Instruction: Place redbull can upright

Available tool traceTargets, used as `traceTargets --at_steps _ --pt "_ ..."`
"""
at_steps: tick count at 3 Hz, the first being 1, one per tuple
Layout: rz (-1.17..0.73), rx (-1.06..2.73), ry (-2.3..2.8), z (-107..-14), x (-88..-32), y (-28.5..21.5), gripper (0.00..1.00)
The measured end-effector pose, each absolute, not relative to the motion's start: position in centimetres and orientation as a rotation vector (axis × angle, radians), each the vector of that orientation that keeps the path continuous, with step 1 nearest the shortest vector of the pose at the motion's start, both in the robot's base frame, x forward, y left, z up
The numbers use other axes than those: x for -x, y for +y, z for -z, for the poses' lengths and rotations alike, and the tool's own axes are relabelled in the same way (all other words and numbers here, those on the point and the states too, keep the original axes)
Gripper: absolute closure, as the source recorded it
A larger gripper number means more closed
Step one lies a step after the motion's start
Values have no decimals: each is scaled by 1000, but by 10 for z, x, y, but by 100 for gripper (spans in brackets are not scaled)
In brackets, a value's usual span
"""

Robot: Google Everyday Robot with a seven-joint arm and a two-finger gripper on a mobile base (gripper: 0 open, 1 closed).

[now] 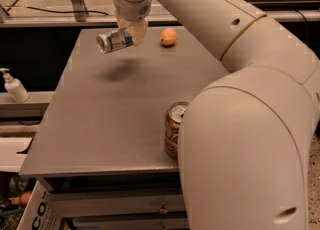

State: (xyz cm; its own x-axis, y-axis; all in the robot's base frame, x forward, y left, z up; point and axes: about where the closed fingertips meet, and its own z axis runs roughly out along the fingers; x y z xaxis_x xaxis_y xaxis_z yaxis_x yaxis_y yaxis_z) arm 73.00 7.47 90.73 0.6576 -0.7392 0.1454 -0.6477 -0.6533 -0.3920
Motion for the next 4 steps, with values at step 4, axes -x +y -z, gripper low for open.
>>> traceTargets --at_steps 4 --pt "740 2580 767 -907 -708 82 100"
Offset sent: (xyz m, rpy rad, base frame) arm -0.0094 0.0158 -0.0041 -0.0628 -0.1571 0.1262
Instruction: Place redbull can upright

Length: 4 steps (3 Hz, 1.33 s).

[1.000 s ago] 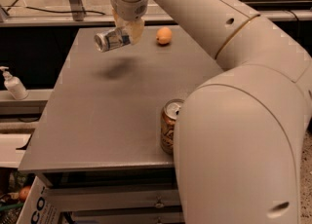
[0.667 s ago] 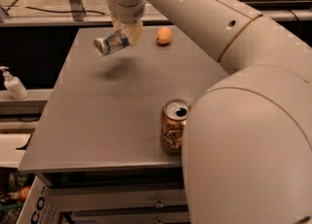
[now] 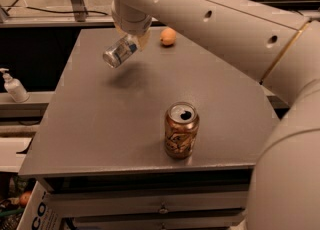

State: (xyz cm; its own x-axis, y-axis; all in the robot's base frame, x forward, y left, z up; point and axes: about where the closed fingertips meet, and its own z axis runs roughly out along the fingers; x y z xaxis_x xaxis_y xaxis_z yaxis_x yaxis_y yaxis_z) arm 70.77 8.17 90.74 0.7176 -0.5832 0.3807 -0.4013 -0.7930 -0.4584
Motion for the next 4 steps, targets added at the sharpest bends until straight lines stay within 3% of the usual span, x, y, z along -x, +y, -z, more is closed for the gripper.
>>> traceTargets --at_steps 2,4 --pt "835 2531 602 -929 -699 67 100" --pt "673 2481 386 -942 -685 60 100"
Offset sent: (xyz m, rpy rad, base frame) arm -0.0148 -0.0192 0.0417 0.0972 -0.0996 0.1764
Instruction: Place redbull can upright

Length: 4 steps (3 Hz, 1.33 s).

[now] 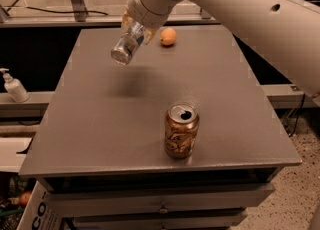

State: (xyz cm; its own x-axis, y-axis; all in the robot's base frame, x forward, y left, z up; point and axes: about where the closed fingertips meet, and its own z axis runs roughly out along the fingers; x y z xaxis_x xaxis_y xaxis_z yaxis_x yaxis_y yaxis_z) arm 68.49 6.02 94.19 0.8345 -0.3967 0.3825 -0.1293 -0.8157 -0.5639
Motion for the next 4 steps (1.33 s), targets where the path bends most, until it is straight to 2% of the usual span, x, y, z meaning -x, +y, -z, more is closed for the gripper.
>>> traceTargets --at_steps 4 --pt "600 2472 141 -937 -679 48 100"
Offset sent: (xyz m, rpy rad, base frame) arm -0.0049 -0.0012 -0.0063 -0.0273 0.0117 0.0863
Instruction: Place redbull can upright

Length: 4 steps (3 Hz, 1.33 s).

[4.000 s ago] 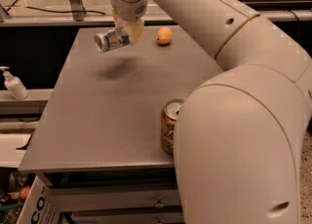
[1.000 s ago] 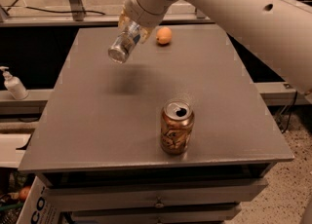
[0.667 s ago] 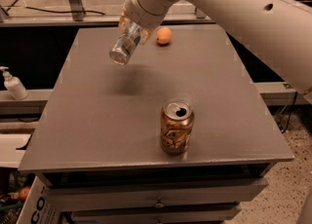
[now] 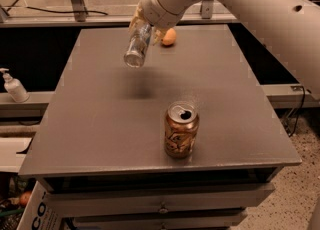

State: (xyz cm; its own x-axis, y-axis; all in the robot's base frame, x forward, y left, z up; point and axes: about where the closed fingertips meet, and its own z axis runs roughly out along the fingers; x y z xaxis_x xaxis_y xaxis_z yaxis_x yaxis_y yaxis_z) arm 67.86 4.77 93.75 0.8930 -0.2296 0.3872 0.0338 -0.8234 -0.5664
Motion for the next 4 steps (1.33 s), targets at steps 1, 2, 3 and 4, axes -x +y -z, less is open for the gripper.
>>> traceTargets --at_steps 1,2,3,4 --pt "582 2412 22 -940 -676 39 100" --pt "592 2333 -82 -939 -671 34 100" --pt "631 2233 -161 -938 -665 26 100" --pt "696 2123 -220 -941 -659 17 100"
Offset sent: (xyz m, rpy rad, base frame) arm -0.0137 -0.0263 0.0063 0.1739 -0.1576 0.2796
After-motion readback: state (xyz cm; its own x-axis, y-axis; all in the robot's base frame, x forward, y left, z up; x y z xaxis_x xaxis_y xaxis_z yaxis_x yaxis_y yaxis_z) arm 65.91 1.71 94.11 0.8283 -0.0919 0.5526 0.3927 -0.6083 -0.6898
